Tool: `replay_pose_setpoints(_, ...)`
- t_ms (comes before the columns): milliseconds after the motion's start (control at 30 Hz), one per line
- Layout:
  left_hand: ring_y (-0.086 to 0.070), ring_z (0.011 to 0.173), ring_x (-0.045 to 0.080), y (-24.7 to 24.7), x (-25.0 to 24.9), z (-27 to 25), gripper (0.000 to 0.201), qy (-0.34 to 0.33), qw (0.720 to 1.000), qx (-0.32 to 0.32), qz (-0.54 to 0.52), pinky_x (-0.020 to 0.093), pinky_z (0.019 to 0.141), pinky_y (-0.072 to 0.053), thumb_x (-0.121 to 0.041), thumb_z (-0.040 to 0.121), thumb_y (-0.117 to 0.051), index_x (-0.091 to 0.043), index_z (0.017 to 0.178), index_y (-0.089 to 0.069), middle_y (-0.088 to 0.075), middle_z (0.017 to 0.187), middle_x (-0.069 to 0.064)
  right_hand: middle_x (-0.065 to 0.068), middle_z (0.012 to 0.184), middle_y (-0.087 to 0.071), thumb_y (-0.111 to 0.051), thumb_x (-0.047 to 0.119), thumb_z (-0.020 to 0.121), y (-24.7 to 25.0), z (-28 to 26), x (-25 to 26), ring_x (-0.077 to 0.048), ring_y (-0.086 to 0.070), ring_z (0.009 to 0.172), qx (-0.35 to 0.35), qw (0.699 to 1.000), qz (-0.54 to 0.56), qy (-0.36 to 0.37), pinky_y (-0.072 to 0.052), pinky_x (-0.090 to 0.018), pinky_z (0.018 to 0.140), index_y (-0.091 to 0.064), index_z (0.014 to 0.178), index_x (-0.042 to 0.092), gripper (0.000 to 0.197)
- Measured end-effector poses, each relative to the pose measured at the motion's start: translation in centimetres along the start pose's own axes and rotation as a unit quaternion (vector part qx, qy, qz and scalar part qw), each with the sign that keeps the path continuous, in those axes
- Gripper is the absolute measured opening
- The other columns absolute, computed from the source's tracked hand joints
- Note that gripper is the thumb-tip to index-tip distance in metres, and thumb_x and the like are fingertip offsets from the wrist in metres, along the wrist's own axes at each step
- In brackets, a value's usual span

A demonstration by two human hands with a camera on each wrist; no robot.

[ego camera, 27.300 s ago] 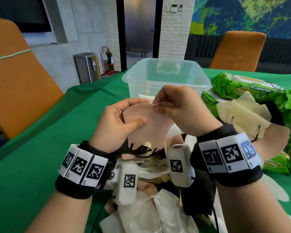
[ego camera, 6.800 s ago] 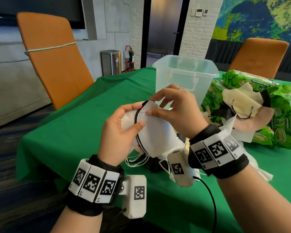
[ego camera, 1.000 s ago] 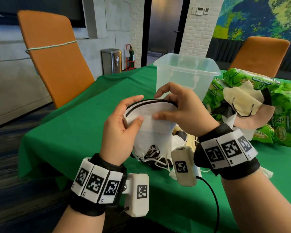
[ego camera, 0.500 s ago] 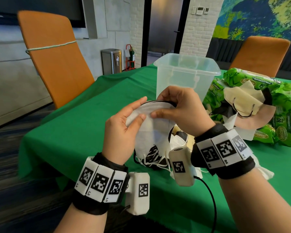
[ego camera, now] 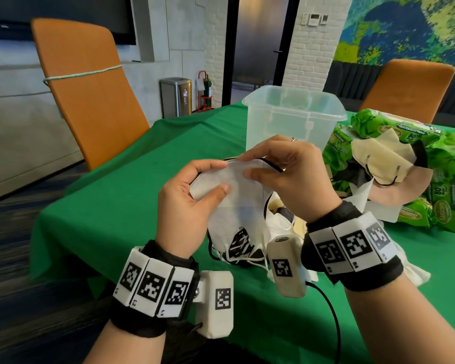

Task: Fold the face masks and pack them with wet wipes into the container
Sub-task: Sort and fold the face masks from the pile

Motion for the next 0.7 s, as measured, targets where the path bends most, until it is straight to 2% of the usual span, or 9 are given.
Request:
replay_pose_setpoints(67, -0.065, 0.094, 0.003, 0.0, 0.1, 0.0, 0.035, 0.011, 1.0, -0.003, -0.003, 0.023, 0.088, -0.049, -0.008, 0.072, -0.075, -0.035, 0.092, -0.064, -0.069, 0.092, -0.024, -0.003, 0.087, -0.064, -0.075, 0.007, 0.07, -0.4, 0.1, 0.2, -0.019, -0.06, 0.083, 0.02, 1.0, -0.013, 0.006, -0.05, -0.038, 0.078, -0.07, 0.087, 0.029, 0.029)
replay_pose_setpoints(133, -0.065, 0.094, 0.004, 0.0, 0.2, 0.0, 0.04, 0.016, 1.0, -0.005, -0.006, 0.024, 0.089, -0.05, -0.002, 0.073, -0.076, -0.034, 0.094, -0.064, -0.069, 0.092, -0.025, -0.002, 0.089, -0.06, -0.076, 0.008, 0.071, -0.7, 0.2, 0.2, -0.016, -0.058, 0.086, 0.045, 0.998, -0.031, -0.003, -0.047, -0.032, 0.081, -0.071, 0.091, 0.028, 0.029)
replay_pose_setpoints(200, -0.066, 0.093, 0.004, 0.0, 0.3, 0.0, 0.041, 0.019, 1.0, -0.003, -0.008, 0.025, 0.088, -0.05, 0.001, 0.072, -0.076, -0.033, 0.094, -0.065, -0.07, 0.092, -0.023, 0.001, 0.086, -0.056, -0.077, 0.009, 0.07, -0.9, 0.3, 0.2, -0.011, -0.055, 0.083, 0.058, 0.997, -0.05, -0.009, -0.044, -0.024, 0.077, -0.072, 0.094, 0.025, 0.029)
replay_pose_setpoints(267, -0.066, 0.093, 0.006, 0.0, 0.3, 0.0, 0.041, 0.023, 1.0, -0.003, -0.011, 0.028, 0.089, -0.051, 0.001, 0.071, -0.077, -0.032, 0.093, -0.065, -0.071, 0.092, -0.02, 0.008, 0.081, -0.052, -0.077, 0.01, 0.069, -0.9, 0.3, 0.3, 0.001, -0.05, 0.075, 0.061, 0.996, -0.064, -0.005, -0.04, -0.013, 0.07, -0.072, 0.093, 0.024, 0.028)
replay_pose_setpoints(333, -0.067, 0.092, 0.007, 0.0, 0.3, -0.1, 0.04, 0.027, 1.0, -0.006, -0.013, 0.031, 0.089, -0.052, -0.002, 0.07, -0.078, -0.033, 0.092, -0.066, -0.071, 0.093, -0.018, 0.011, 0.079, -0.051, -0.078, 0.01, 0.067, -1.0, 0.4, 0.3, 0.007, -0.047, 0.068, 0.059, 0.995, -0.075, -0.006, -0.036, -0.009, 0.066, -0.071, 0.089, 0.024, 0.026)
replay_pose_setpoints(433, -0.067, 0.094, 0.008, 0.0, 0.4, -0.1, 0.04, 0.028, 1.0, -0.01, -0.008, 0.033, 0.091, -0.051, -0.002, 0.069, -0.079, -0.032, 0.092, -0.066, -0.071, 0.096, -0.017, 0.01, 0.076, -0.051, -0.079, 0.01, 0.065, -1.0, 0.5, 0.2, 0.004, -0.045, 0.063, 0.041, 0.995, -0.095, 0.005, -0.034, -0.009, 0.062, -0.067, 0.082, 0.02, 0.022)
replay_pose_setpoints(533, -0.066, 0.094, 0.003, 0.1, 0.4, -0.1, 0.041, 0.02, 1.0, -0.019, 0.009, 0.025, 0.091, -0.05, -0.002, 0.07, -0.078, -0.035, 0.091, -0.065, -0.07, 0.094, -0.024, 0.004, 0.074, -0.051, -0.08, 0.011, 0.064, -1.1, 0.3, 0.4, -0.006, -0.045, 0.064, 0.019, 0.991, -0.128, 0.039, -0.034, -0.007, 0.064, -0.067, 0.076, 0.013, 0.018)
replay_pose_setpoints(600, -0.065, 0.094, 0.001, 0.1, 0.4, -0.1, 0.041, 0.014, 1.0, -0.02, 0.016, 0.021, 0.089, -0.049, -0.003, 0.071, -0.078, -0.036, 0.091, -0.064, -0.069, 0.093, -0.026, 0.0, 0.078, -0.053, -0.079, 0.011, 0.065, -1.3, 0.2, 0.2, -0.013, -0.048, 0.069, 0.025, 0.99, -0.136, 0.042, -0.035, -0.009, 0.068, -0.068, 0.075, 0.012, 0.015)
replay_pose_setpoints(700, -0.064, 0.091, -0.002, 0.0, 0.3, -0.1, 0.04, 0.002, 1.0, -0.009, 0.013, 0.016, 0.085, -0.047, -0.001, 0.073, -0.076, -0.034, 0.092, -0.063, -0.068, 0.092, -0.027, -0.002, 0.084, -0.053, -0.077, 0.011, 0.07, -1.5, 0.4, 0.3, -0.016, -0.05, 0.074, 0.055, 0.99, -0.124, 0.032, -0.035, -0.009, 0.071, -0.069, 0.08, 0.008, 0.012)
Point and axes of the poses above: each hand's wrist, its own z-axis towards the middle knuckle, its own y-axis out of the back of the hand, x = y × z, the point moved 5 cm from there along z, towards the middle knuckle
